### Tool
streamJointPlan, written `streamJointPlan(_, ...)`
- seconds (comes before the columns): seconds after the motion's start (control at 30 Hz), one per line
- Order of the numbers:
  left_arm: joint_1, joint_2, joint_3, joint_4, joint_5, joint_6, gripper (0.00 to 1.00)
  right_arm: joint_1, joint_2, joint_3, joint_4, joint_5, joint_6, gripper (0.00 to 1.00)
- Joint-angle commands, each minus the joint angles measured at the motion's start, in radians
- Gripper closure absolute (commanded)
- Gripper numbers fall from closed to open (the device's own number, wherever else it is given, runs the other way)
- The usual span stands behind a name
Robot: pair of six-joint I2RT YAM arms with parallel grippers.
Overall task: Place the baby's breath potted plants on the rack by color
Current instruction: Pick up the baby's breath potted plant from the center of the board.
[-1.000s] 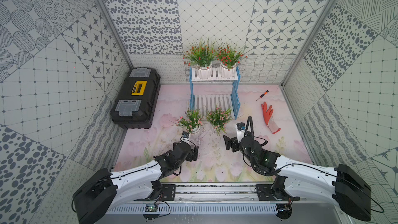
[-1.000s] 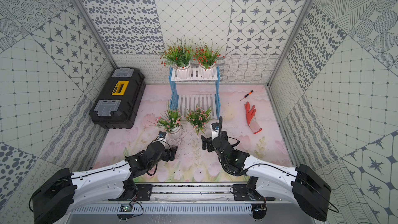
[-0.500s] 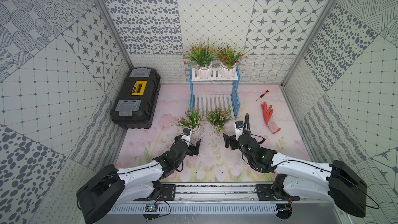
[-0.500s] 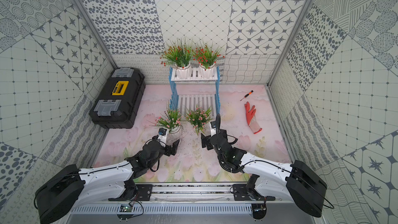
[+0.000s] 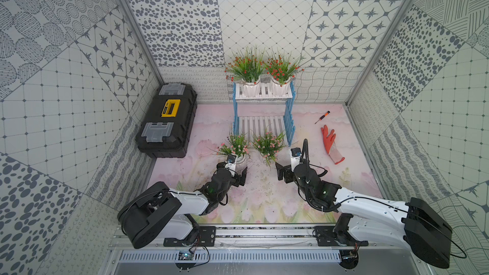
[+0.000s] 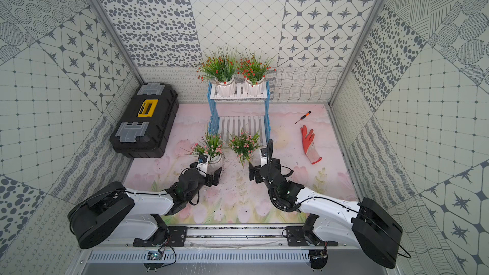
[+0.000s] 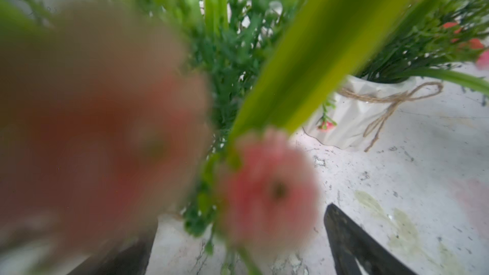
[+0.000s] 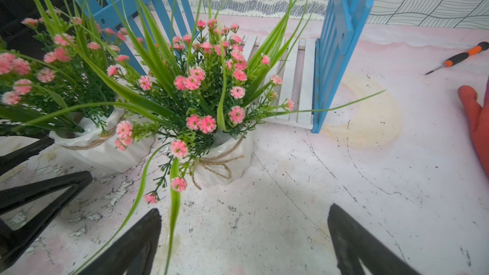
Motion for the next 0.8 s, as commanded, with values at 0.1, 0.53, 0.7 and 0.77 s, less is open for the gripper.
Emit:
streamJointPlan(0.1,0.011,0.11,0.021,0.28,0.001,0.057,0.02,-0.01,-0.015,0.0,0.02,0.01,0.0,0.02)
streamJointPlan(0.53,0.041,0.123,0.08,0.233,0.015,0.081,0.01,-0.021,0.004,0.014,0.021,-0.003,-0.001,0.02)
streamJointPlan(0.7,0.065,0.153,0.089,0.262,0.034,0.08,0.02,-0.025,0.016,0.015,0.022,-0.011,0.003,0.02)
streamJointPlan(0.77,0.066,0.167,0.101,0.26,0.04,0.087,0.02,-0.026,0.018,0.016,0.021,-0.013,0.005,0.02)
